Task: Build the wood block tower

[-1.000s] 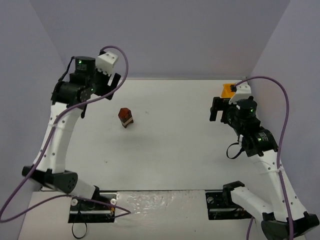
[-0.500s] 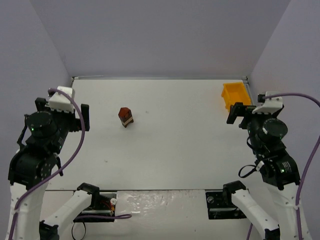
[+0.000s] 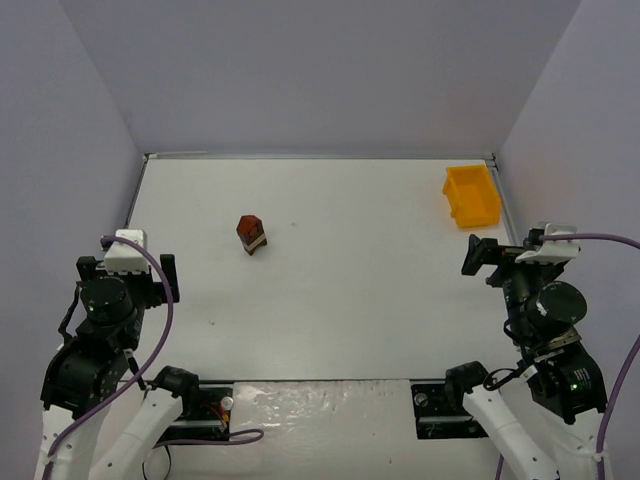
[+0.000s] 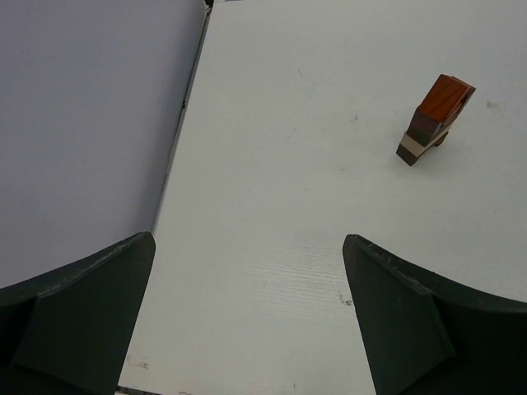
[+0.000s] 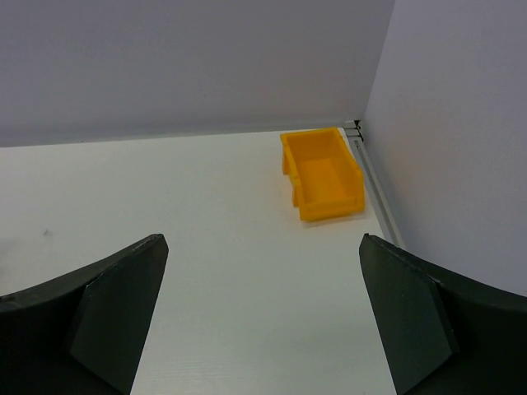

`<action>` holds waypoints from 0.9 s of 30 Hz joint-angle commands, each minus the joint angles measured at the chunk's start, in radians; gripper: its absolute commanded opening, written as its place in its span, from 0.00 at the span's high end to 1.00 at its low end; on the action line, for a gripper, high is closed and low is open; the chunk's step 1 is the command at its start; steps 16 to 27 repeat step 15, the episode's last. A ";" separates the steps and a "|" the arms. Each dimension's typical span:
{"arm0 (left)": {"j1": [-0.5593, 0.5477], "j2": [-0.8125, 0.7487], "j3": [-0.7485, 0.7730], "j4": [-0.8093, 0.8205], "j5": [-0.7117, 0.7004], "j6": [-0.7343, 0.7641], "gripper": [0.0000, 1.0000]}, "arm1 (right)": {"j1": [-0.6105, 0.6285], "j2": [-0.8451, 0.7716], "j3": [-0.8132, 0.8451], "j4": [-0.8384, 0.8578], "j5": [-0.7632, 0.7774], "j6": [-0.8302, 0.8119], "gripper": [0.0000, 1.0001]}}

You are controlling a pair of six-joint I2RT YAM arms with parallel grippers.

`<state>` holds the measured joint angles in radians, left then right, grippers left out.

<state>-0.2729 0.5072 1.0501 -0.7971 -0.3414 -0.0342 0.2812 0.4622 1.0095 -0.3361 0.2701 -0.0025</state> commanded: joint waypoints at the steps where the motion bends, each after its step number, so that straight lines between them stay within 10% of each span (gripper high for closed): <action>1: 0.003 -0.013 0.022 0.063 -0.072 -0.061 0.03 | 0.046 -0.017 0.010 0.039 0.050 0.002 0.00; 27: 0.003 0.067 0.035 0.044 -0.078 -0.110 0.03 | 0.177 -0.063 -0.033 0.032 0.103 -0.027 0.00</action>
